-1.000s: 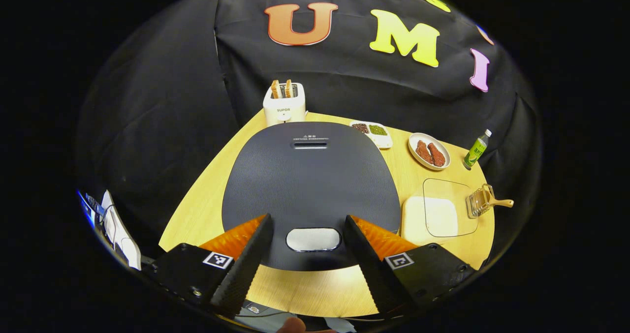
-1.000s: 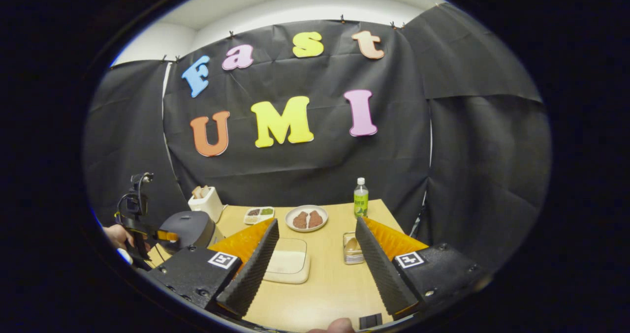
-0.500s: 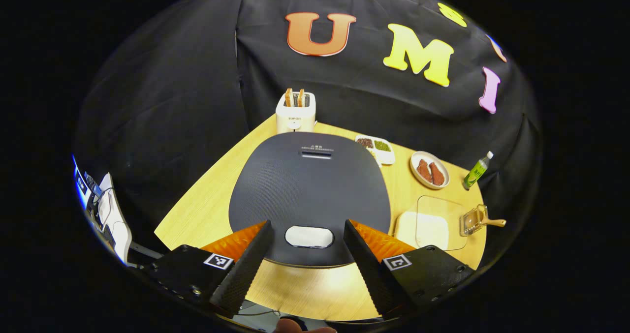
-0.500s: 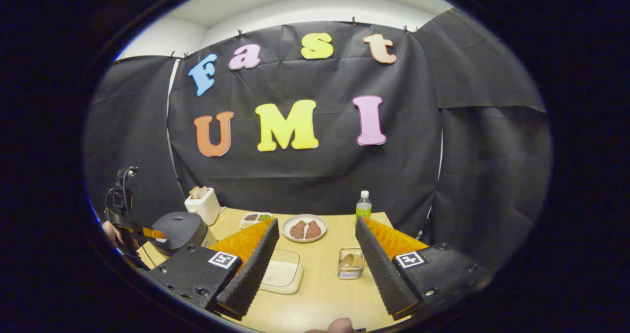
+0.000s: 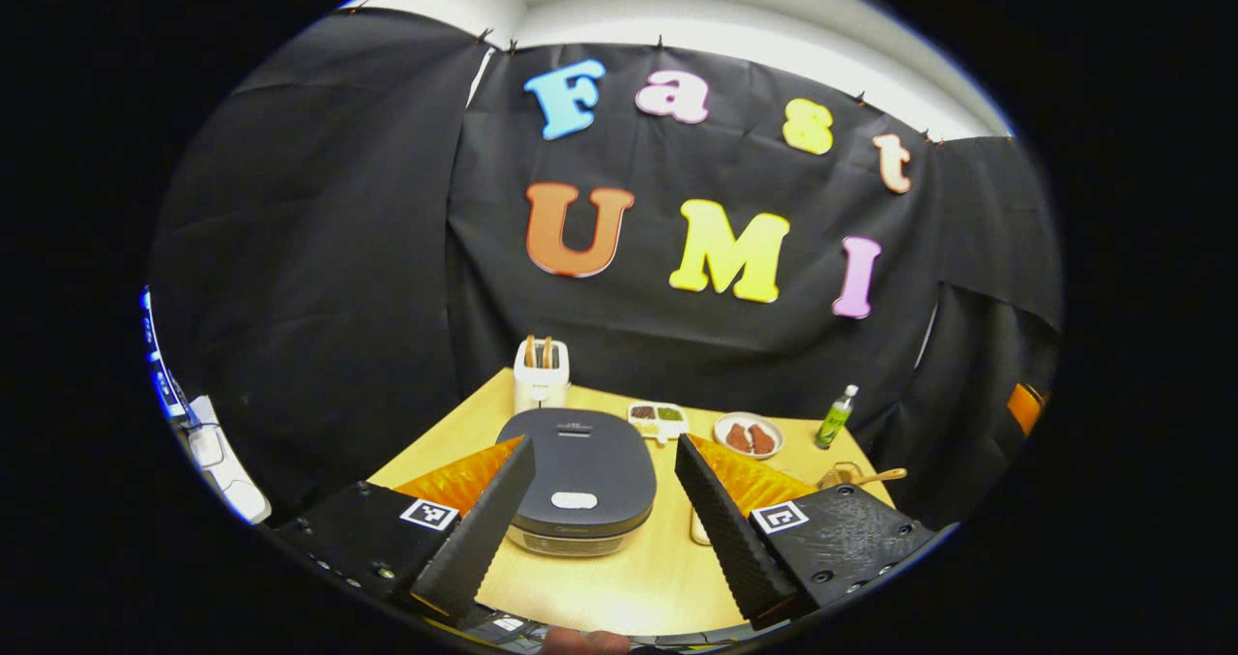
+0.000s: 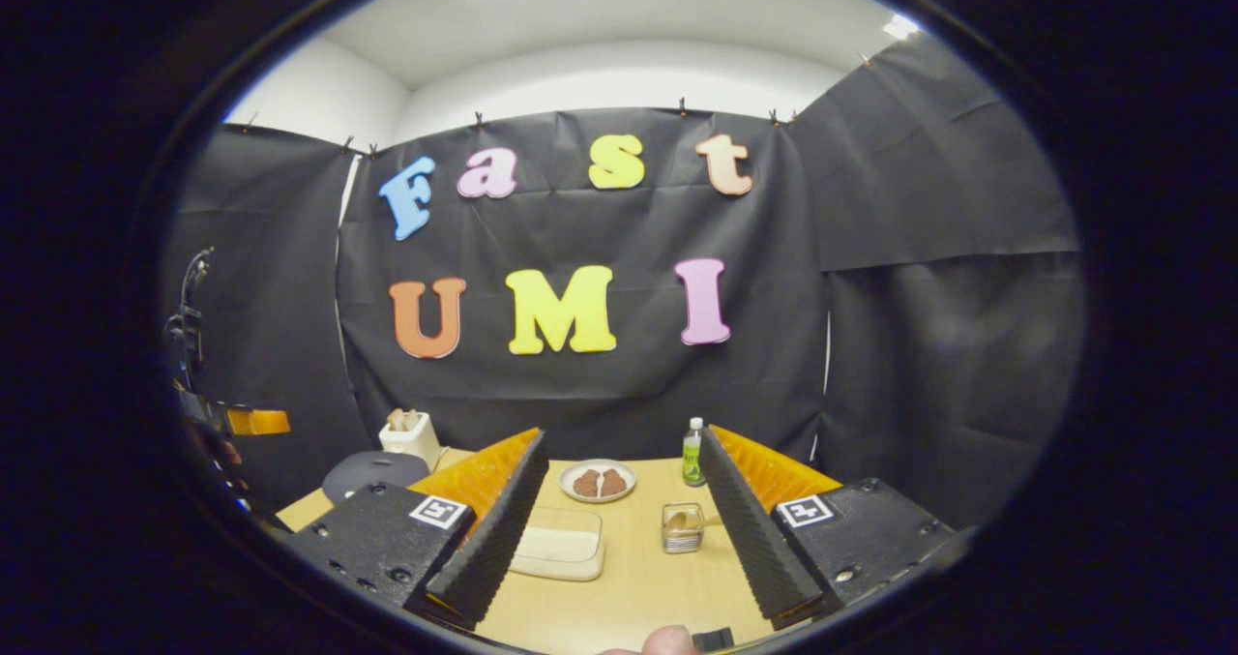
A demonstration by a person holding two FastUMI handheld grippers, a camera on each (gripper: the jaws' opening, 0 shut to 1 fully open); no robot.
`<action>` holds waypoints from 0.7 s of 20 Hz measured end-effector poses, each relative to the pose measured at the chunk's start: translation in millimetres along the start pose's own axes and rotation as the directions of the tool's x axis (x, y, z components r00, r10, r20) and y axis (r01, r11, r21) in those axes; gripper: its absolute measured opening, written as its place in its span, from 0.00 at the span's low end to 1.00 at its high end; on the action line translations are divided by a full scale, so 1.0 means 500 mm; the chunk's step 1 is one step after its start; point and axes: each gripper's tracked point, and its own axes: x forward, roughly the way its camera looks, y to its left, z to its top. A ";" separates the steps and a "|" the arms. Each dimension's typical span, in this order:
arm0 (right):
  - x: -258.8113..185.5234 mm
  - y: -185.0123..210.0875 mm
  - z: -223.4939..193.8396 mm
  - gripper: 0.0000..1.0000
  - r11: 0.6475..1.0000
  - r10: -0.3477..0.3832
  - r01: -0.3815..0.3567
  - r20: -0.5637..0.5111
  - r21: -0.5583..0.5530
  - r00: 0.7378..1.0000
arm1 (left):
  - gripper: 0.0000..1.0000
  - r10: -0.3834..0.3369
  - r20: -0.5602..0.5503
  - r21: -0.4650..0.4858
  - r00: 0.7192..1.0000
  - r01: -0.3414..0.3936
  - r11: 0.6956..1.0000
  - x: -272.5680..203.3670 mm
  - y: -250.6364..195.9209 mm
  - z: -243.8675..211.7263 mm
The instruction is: Close the left gripper, press the button to open the rice cooker; take a wooden spoon from the chopstick holder with the right hand, scoop a spoonful of rice and pour it into the rice cooker, then put the wooden spoon back into the chopstick holder.
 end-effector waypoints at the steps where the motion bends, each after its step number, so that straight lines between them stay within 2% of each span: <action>1: -0.039 0.010 0.016 1.00 1.000 -0.008 0.008 0.025 -0.002 1.000 | 0.95 -0.028 0.040 0.011 0.999 0.027 1.000 -0.043 -0.018 0.017; 4: -0.150 0.054 0.034 1.00 1.000 -0.009 0.010 0.055 -0.012 0.998 | 0.95 -0.112 0.115 0.020 0.987 0.110 0.994 -0.157 -0.061 0.040; 6: -0.204 0.076 0.032 0.99 1.000 -0.008 0.008 0.049 -0.004 0.999 | 0.94 -0.148 0.124 0.017 0.981 0.147 0.989 -0.229 -0.080 0.041; 14: -0.300 0.133 0.015 1.00 0.999 0.013 -0.014 0.033 0.036 0.999 | 0.94 -0.141 0.192 0.092 0.971 0.125 0.988 -0.355 -0.111 0.014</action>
